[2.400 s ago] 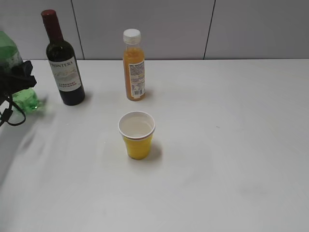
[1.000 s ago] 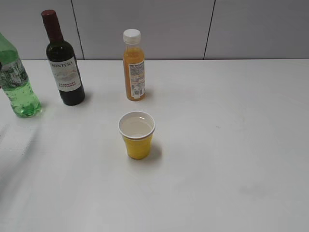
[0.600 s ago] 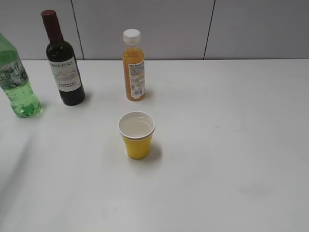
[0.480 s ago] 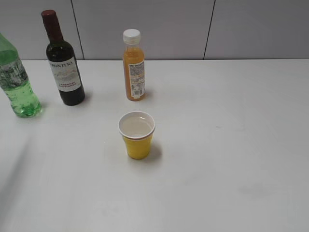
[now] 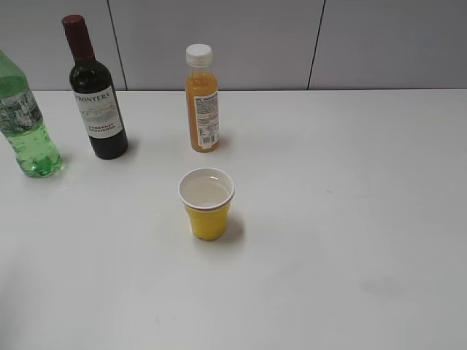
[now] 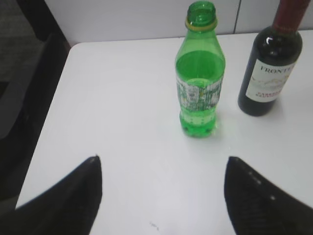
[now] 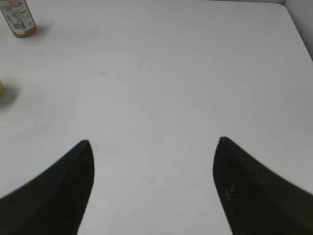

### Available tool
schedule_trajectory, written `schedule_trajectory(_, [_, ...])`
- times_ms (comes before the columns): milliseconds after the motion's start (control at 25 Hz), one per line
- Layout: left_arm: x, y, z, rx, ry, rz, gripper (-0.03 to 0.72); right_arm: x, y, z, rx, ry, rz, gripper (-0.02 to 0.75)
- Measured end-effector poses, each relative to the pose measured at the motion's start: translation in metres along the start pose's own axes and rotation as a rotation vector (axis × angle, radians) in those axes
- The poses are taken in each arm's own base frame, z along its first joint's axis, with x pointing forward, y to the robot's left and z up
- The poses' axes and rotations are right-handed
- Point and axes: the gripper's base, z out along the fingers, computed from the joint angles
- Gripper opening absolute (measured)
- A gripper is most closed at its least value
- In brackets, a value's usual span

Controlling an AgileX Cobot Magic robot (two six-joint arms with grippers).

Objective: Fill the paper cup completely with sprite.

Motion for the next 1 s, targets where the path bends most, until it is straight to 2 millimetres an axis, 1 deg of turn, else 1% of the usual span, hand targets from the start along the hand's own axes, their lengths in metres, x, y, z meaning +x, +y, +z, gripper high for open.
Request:
schedule_trajectory(160, [0.000, 0.000, -0.041, 0.004, 0.057, -0.003, 0.591, 0.000, 0.000, 0.000, 0.000, 0.000, 0.000, 0.585])
schedule_trajectory(320, [0.015, -0.004, -0.076, 0.040, 0.076, -0.011, 0.595, 0.000, 0.000, 0.000, 0.000, 0.000, 0.000, 0.585])
schedule_trajectory(520, [0.036, -0.008, -0.114, 0.065, 0.021, 0.000, 0.595, 0.000, 0.000, 0.000, 0.000, 0.000, 0.000, 0.585])
schedule_trajectory(880, [0.072, -0.011, -0.162, 0.058, -0.102, 0.032, 0.593, 0.000, 0.000, 0.000, 0.000, 0.000, 0.000, 0.585])
schedule_trajectory(1000, [0.084, -0.012, -0.177, 0.051, -0.173, 0.035, 0.593, 0.000, 0.000, 0.000, 0.000, 0.000, 0.000, 0.585])
